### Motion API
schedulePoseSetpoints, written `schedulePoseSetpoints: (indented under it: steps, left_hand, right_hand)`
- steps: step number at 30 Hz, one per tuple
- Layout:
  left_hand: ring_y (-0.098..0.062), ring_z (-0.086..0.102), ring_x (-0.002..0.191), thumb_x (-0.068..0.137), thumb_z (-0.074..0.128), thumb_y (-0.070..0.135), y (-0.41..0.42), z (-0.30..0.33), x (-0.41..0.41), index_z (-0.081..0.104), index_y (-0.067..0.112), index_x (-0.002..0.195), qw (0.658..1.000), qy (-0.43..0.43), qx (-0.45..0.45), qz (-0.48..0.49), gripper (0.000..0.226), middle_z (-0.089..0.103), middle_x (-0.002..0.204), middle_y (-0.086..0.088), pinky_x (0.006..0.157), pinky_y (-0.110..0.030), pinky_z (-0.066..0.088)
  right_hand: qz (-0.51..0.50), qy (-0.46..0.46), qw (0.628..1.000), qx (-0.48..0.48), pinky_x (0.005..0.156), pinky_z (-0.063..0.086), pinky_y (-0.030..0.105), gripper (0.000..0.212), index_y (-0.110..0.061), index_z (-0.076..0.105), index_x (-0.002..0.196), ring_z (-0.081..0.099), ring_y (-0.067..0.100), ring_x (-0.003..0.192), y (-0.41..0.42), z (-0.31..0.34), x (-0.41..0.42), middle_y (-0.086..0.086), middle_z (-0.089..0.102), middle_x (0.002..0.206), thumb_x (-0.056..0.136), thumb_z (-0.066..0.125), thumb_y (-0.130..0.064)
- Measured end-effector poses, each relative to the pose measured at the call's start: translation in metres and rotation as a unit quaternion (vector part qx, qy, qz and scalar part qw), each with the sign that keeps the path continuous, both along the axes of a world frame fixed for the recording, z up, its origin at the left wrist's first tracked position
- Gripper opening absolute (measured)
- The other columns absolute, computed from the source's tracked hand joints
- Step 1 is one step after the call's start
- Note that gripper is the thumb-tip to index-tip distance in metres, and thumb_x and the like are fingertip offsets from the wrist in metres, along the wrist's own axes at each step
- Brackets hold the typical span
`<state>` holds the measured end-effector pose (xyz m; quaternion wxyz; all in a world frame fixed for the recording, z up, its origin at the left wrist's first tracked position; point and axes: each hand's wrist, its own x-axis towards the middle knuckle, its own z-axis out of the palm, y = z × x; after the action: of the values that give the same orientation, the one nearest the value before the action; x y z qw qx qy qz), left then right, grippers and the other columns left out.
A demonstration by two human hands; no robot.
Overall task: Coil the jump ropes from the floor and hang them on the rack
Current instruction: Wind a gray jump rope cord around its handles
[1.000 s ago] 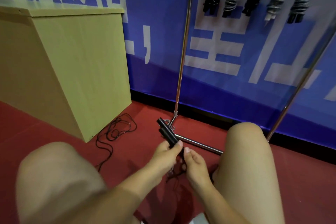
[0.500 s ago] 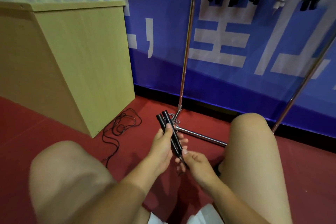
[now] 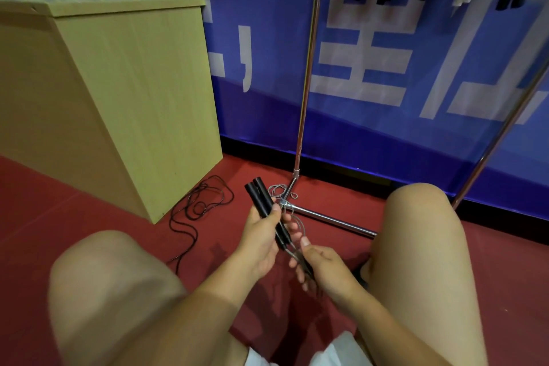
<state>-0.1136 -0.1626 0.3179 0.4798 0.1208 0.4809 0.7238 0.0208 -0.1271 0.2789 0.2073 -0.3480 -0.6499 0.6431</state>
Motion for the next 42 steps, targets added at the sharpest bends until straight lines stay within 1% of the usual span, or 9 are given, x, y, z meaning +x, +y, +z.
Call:
schedulePoseSetpoints:
  steps: [9, 13, 16, 20, 24, 28, 32, 36, 42]
  left_hand:
    - [-0.017, 0.056, 0.051, 0.101, 0.053, 0.010, 0.003, 0.015, -0.070, 0.051, 0.021, 0.101, 0.955, 0.292, -0.040, 0.029, 0.012, 0.056, 0.073, -0.009, 0.050, -0.033, 0.055]
    - [-0.021, 0.057, 0.051, 0.098, 0.057, 0.009, -0.007, 0.021, -0.091, 0.050, 0.032, 0.106, 0.874, 0.479, -0.056, -0.065, 0.025, 0.057, 0.070, -0.009, 0.054, -0.037, 0.054]
    - [-0.018, 0.061, 0.051, 0.096, 0.061, 0.016, -0.016, 0.025, -0.111, 0.051, 0.033, 0.121, 0.787, 0.600, -0.110, -0.090, 0.032, 0.062, 0.066, -0.004, 0.053, -0.033, 0.055]
    - [-0.020, 0.062, 0.049, 0.094, 0.065, 0.019, -0.023, 0.023, -0.118, 0.055, 0.035, 0.106, 0.802, 0.557, -0.150, -0.152, 0.022, 0.059, 0.061, -0.006, 0.048, -0.036, 0.056]
    - [-0.015, 0.058, 0.048, 0.091, 0.069, 0.023, -0.024, 0.018, -0.090, 0.060, 0.028, 0.110, 0.838, 0.499, -0.148, -0.164, 0.021, 0.060, 0.059, -0.002, 0.048, -0.031, 0.052]
    - [-0.011, 0.053, 0.048, 0.094, 0.066, 0.024, -0.027, 0.019, -0.074, 0.064, 0.026, 0.097, 0.845, 0.468, -0.151, -0.211, 0.004, 0.060, 0.061, 0.005, 0.046, -0.028, 0.044]
    - [-0.011, 0.059, 0.055, 0.100, 0.058, 0.019, -0.027, 0.023, -0.064, 0.061, 0.013, 0.094, 0.838, 0.429, -0.149, -0.302, 0.009, 0.060, 0.072, 0.003, 0.051, -0.025, 0.047]
    - [-0.014, 0.061, 0.054, 0.103, 0.052, 0.015, -0.024, 0.022, -0.041, 0.059, 0.007, 0.113, 0.850, 0.339, -0.129, -0.382, 0.015, 0.066, 0.084, -0.001, 0.047, -0.022, 0.049]
    - [-0.009, 0.041, 0.041, 0.103, 0.050, 0.038, -0.022, 0.022, -0.032, 0.065, 0.012, 0.109, 0.871, 0.321, -0.160, -0.334, 0.031, 0.065, 0.073, -0.002, 0.040, -0.019, 0.030]
  right_hand:
    - [0.035, -0.145, 0.978, 0.148, 0.058, 0.045, 0.025, 0.072, -0.010, 0.065, 0.062, 0.054, 0.010, 0.046, 0.023, -0.006, 0.001, 0.002, 0.057, 0.049, 0.100, 0.028, -0.059]
    - [0.149, -0.229, 0.905, 0.326, 0.064, 0.046, 0.036, 0.078, -0.011, 0.051, 0.066, 0.048, 0.013, 0.054, 0.050, 0.020, -0.003, 0.000, 0.052, 0.054, 0.084, 0.027, -0.083]
    - [0.218, -0.310, 0.811, 0.445, 0.064, 0.043, 0.033, 0.056, -0.021, 0.050, 0.072, 0.053, 0.015, 0.066, 0.079, 0.050, -0.005, -0.006, 0.056, 0.066, 0.083, 0.045, -0.075]
    - [0.137, -0.367, 0.770, 0.504, 0.062, 0.038, 0.030, 0.042, -0.023, 0.051, 0.071, 0.059, 0.021, 0.077, 0.108, 0.059, 0.009, -0.007, 0.062, 0.072, 0.086, 0.056, -0.062]
    - [0.017, -0.320, 0.890, 0.325, 0.063, 0.044, 0.034, 0.060, -0.018, 0.062, 0.060, 0.059, 0.020, 0.062, 0.107, 0.039, 0.021, -0.001, 0.063, 0.057, 0.070, 0.057, -0.077]
    - [0.078, -0.083, 0.993, -0.010, 0.057, 0.032, 0.032, 0.045, -0.012, 0.052, 0.057, 0.034, 0.016, 0.042, 0.095, 0.046, 0.024, 0.006, 0.039, 0.044, 0.069, 0.079, -0.046]
    - [0.118, 0.093, 0.971, -0.186, 0.054, 0.037, 0.029, 0.046, -0.006, 0.060, 0.073, 0.023, 0.008, 0.040, 0.104, 0.055, 0.042, -0.002, 0.030, 0.050, 0.054, 0.088, -0.038]
    - [0.176, 0.165, 0.939, -0.245, 0.041, 0.027, 0.019, 0.033, -0.005, 0.064, 0.083, 0.029, 0.004, 0.040, 0.105, 0.059, 0.050, 0.001, 0.039, 0.056, 0.070, 0.086, -0.026]
    - [0.282, 0.235, 0.865, -0.343, 0.036, 0.031, 0.012, 0.011, -0.001, 0.060, 0.099, 0.030, 0.004, 0.046, 0.112, 0.059, 0.054, 0.006, 0.050, 0.075, 0.097, 0.057, -0.011]
